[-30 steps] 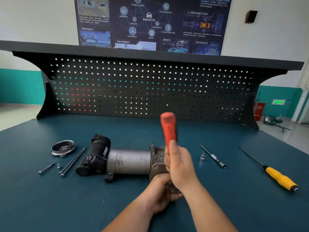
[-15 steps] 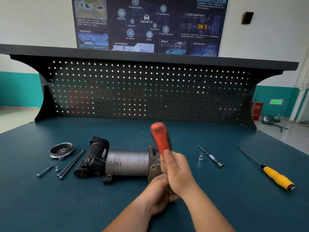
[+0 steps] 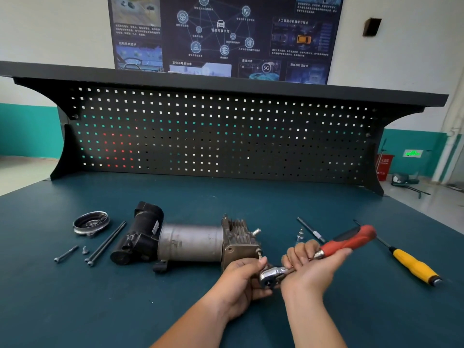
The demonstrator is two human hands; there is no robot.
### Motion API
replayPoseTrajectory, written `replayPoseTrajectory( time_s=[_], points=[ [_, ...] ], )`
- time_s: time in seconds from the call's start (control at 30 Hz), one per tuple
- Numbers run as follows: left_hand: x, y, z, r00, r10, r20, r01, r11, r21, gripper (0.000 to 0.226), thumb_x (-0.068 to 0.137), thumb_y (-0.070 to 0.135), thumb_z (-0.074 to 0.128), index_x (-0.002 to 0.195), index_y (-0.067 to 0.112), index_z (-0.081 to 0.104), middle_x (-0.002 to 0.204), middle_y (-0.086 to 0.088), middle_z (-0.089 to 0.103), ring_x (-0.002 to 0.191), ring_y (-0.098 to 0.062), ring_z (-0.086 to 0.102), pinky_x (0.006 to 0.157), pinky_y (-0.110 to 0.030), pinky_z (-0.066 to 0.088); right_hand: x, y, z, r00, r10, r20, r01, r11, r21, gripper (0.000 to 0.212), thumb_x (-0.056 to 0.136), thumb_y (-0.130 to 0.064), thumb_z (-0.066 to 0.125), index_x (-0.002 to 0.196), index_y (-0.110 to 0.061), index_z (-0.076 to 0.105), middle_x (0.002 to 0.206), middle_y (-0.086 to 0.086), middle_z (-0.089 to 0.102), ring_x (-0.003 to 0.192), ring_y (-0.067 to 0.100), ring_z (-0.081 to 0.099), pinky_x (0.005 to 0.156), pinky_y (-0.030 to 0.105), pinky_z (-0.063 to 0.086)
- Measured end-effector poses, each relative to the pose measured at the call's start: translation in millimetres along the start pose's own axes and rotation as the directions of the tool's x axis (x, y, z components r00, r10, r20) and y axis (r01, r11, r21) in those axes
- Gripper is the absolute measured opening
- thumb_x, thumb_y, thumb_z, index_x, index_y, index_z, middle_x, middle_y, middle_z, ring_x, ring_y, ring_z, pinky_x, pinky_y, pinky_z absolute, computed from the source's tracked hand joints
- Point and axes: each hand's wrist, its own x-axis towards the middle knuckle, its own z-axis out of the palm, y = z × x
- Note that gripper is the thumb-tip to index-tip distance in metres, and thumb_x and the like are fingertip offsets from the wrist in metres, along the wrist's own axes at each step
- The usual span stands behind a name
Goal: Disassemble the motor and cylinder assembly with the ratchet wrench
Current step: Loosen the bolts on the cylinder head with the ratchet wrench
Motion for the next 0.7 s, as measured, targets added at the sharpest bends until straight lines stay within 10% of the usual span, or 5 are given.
replayPoseTrajectory(
  time_s=[0.3,0.6,0.7],
  points=[
    [-1,2,-1,0.999,-0.037,-0.007,0.036,0.998,-0.056,0.011,0.076,0.02,0.062,0.075,0.01,0.067,0.065,-0.005,0.068,0.052,-0.012,0.064,0.045,-0.022,0.052,-15,1,25,0.9,-0.047,0.433,0.21,0.918,-0.337,0.065,0.072,-0.077,0.032,0.055,-0.015,0.027,0.042,-0.007,0.023,0.034,0.007,0.019,0.035,0.018,0.017],
    [0,1,-1,0.998,0.047,0.031,-0.042,0.989,-0.138,0.023,0.097,0.008,0.042,0.085,0.007,0.062,0.075,-0.009,0.064,0.067,-0.018,0.064,0.063,-0.03,0.05,-27,27,38,0.529,0.23,0.817,0.772,0.269,-0.576,0.049,0.076,-0.074,0.037,0.05,-0.032,0.04,0.043,-0.013,0.034,0.045,0.006,0.03,0.047,0.023,0.02],
    [-1,0,0,0.997,0.074,0.019,-0.071,0.987,-0.145,0.022,0.098,0.007,0.042,0.086,0.007,0.061,0.073,-0.008,0.063,0.066,-0.017,0.063,0.06,-0.029,0.05,-26,25,35,0.529,0.214,0.822,0.77,0.288,-0.57,0.047,0.078,-0.072,0.038,0.05,-0.035,0.041,0.043,-0.014,0.033,0.045,0.006,0.03,0.047,0.021,0.02]
  ],
)
